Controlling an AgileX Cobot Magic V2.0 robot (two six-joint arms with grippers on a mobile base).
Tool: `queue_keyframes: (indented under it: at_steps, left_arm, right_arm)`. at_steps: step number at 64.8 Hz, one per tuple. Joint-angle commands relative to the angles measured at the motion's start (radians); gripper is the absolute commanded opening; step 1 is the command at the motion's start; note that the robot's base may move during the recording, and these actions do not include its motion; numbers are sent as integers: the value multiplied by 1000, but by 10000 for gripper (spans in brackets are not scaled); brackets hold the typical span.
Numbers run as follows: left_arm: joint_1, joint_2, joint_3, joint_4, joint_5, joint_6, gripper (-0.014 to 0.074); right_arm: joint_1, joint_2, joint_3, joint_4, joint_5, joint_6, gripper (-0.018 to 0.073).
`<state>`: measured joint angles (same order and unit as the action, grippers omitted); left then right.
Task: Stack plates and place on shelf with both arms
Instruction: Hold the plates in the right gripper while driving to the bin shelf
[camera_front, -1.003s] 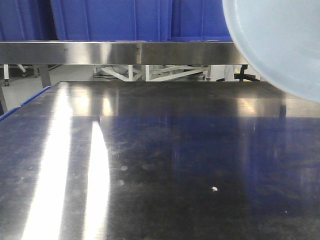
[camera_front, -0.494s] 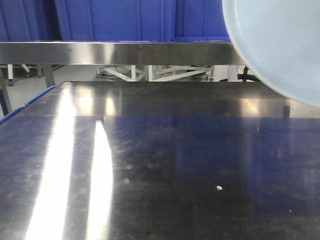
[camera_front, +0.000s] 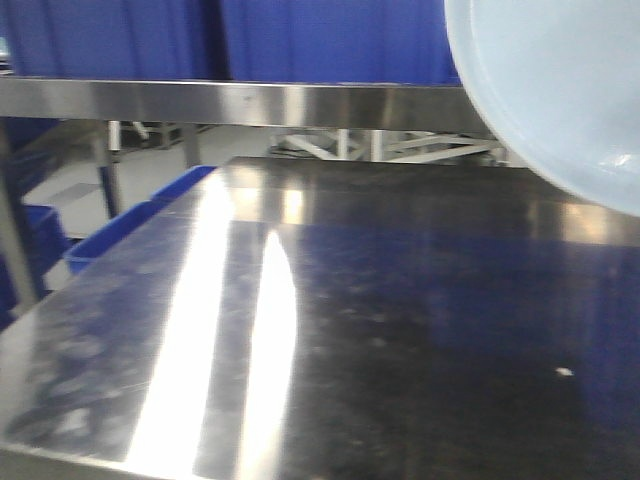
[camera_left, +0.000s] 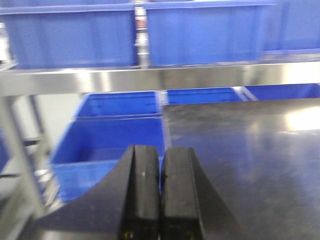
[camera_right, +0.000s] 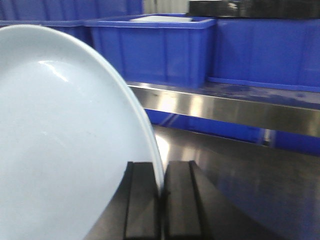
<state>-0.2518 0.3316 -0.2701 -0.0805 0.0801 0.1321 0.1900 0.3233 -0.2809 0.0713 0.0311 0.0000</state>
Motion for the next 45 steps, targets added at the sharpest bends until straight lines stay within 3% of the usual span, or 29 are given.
queue_keyframes:
  at_steps: [1,45]
  left_arm:
    - [1,6,-30,-2,-80,-7,82]
    - [1,6,-30,-2,-80,-7,82]
  right_arm:
    - [-4,3,-31,-5,-107,-5,49]
    - [-4,3,-31,-5,-107,-5,49]
